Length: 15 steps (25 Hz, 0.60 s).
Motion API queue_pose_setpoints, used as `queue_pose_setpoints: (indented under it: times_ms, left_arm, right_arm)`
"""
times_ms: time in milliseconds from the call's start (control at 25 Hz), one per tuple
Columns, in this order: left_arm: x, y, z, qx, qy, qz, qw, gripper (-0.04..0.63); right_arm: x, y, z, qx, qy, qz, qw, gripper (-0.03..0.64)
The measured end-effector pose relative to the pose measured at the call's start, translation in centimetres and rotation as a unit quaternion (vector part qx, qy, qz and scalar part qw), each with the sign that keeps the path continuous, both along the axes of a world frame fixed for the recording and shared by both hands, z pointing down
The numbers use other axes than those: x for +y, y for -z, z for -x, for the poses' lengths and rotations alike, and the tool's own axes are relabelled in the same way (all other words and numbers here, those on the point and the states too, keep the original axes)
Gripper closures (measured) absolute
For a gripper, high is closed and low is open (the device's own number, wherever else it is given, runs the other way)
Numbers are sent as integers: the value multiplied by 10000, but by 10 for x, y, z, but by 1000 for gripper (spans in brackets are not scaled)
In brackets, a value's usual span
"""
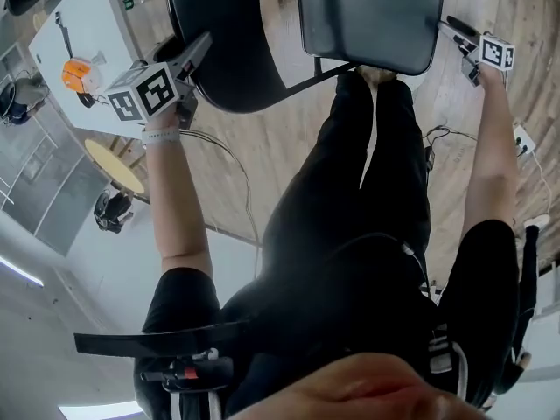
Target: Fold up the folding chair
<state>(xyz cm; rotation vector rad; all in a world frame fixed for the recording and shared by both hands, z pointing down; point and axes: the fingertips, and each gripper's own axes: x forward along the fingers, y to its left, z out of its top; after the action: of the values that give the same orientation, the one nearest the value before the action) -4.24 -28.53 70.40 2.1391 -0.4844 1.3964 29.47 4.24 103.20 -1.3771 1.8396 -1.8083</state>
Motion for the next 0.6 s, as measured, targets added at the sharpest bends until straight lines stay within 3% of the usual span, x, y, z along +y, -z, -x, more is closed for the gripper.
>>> queue_pose_setpoints:
  times_ms: [240, 360, 520, 600]
  left_arm:
    - [2, -20, -6, -124, 17, 182, 9998, 370]
    - [2, -25, -7, -120, 35, 324, 9994, 368]
    - [2, -32, -15, -195, -32, 460, 9987, 368]
    - [6, -34, -19, -255, -70, 583, 9979, 370]
  right_arm:
    - [-3, -34, 1, -364, 35, -1, 9993, 307]
    - [-2, -44, 20, -1094, -206, 185, 9936, 307]
    - [-8, -50, 18, -1217, -167, -24, 9924, 308]
    - [-12, -45, 14, -1251, -53, -353, 9915, 312]
